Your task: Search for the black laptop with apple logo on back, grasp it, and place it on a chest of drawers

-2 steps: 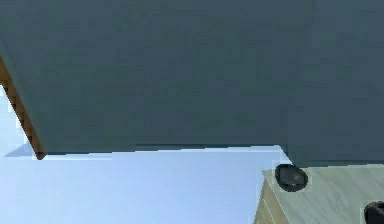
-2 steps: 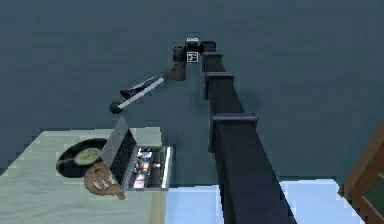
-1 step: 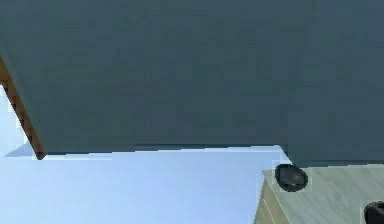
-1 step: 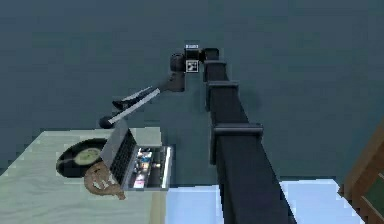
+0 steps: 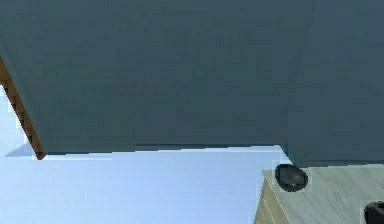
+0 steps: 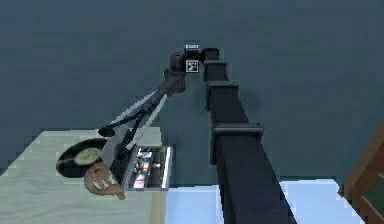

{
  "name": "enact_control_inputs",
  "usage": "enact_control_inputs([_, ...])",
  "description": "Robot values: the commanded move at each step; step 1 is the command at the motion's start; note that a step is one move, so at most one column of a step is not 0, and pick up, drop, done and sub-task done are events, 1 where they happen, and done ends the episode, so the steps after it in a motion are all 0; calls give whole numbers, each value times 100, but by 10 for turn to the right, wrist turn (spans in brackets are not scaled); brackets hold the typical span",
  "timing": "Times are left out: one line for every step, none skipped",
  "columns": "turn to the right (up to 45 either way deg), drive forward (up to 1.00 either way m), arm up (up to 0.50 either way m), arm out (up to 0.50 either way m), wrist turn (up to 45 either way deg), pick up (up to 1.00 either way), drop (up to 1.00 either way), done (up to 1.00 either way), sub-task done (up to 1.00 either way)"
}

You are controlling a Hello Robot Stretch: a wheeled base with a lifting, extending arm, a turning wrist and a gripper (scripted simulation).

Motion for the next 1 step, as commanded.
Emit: enact_control_inputs([0,0,0,-40,0,0,0,0,0])
